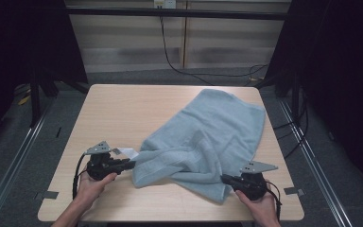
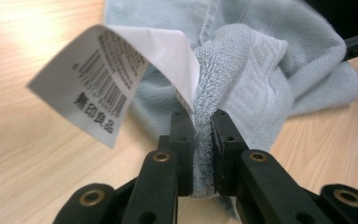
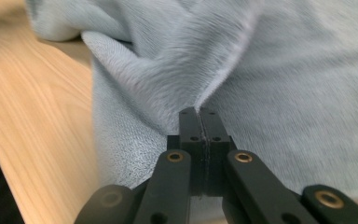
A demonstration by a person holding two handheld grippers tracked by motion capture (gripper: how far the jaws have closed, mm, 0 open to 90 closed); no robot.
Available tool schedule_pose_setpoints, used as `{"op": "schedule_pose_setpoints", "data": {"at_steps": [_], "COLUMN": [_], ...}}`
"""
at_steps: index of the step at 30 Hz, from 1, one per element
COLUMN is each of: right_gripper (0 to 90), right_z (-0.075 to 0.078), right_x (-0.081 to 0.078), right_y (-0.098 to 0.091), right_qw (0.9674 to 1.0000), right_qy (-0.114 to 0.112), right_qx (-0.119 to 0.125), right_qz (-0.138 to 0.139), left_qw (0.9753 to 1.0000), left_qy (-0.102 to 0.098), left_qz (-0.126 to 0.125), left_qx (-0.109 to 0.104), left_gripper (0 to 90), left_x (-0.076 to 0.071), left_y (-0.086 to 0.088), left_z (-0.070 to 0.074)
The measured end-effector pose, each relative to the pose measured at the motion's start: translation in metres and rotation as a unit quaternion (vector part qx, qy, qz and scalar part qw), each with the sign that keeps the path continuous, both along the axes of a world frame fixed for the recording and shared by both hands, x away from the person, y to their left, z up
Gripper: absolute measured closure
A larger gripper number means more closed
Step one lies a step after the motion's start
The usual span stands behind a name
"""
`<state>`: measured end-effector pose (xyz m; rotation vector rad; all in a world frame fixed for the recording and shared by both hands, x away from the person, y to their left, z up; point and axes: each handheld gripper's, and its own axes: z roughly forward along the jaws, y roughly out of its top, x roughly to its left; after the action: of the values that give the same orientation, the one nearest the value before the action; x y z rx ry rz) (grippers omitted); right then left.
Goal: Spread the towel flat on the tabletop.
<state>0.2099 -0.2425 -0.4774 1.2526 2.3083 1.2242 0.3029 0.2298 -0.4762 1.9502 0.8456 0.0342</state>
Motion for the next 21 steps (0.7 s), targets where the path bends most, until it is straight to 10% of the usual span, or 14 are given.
{"op": "schedule_pose_setpoints", "data": {"at_steps": [9, 21], "right_gripper": [64.3, 52.6], "right_z": [0.003, 0.003], "right_x": [-0.004, 0.098], "right_y": [-0.01, 0.019], "right_qw": [1.0, 0.9998], "right_qy": [-0.004, -0.018], "right_qx": [0.005, -0.005], "right_qz": [-0.006, 0.003], "left_qw": [0.9998, 0.9991], "left_qy": [0.011, 0.016], "left_qz": [0.009, 0.005], "left_qx": [0.016, 0.039], "left_gripper": [81.0, 79.9], "left_x": [0.007, 0.019], "left_y": [0.002, -0.01], "left_z": [-0.009, -0.016]}}
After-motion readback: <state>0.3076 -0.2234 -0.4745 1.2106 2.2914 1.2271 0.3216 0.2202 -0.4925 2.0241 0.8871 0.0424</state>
